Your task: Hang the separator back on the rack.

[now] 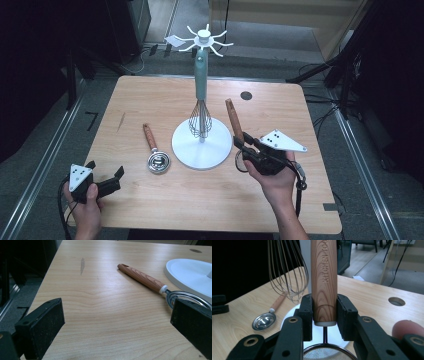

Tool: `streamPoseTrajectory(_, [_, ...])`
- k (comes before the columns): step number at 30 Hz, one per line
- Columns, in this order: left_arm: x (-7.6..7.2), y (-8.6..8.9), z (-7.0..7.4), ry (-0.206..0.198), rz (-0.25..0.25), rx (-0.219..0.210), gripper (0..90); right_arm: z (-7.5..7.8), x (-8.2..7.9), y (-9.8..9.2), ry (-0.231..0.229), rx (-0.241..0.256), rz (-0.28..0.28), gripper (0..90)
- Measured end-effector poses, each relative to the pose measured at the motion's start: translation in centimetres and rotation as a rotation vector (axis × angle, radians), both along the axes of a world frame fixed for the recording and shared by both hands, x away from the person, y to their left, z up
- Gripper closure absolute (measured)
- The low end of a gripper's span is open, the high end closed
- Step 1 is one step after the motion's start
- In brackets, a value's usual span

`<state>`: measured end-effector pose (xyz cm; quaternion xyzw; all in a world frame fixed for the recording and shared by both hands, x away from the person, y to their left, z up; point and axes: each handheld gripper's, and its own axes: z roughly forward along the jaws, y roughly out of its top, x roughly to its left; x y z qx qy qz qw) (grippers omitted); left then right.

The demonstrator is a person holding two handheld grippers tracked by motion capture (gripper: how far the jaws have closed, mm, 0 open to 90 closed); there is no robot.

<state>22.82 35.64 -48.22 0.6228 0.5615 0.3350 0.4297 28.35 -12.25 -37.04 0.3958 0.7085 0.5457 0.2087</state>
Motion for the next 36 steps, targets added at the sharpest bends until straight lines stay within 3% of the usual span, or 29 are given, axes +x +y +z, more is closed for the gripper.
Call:
streamPoseTrajectory(6, [0.0,0.0,0.0,-0.002,0.000,0.002,0.0,0.7,0.0,0.2,-0.019,0.017,0.016,70.3])
streamPoseTrajectory(25, [-0.1,-0.2,0.0,-0.004,-0.004,0.020,0.0,2.3,-0.3,-0.7,-0.056,0.076,-0.005,70.3])
streamPoseTrajectory(36, [0.0,-0.3,0.0,0.005,-0.005,0.029,0.0,3.8,-0.2,-0.4,-0.110,0.083,-0.010,70.3])
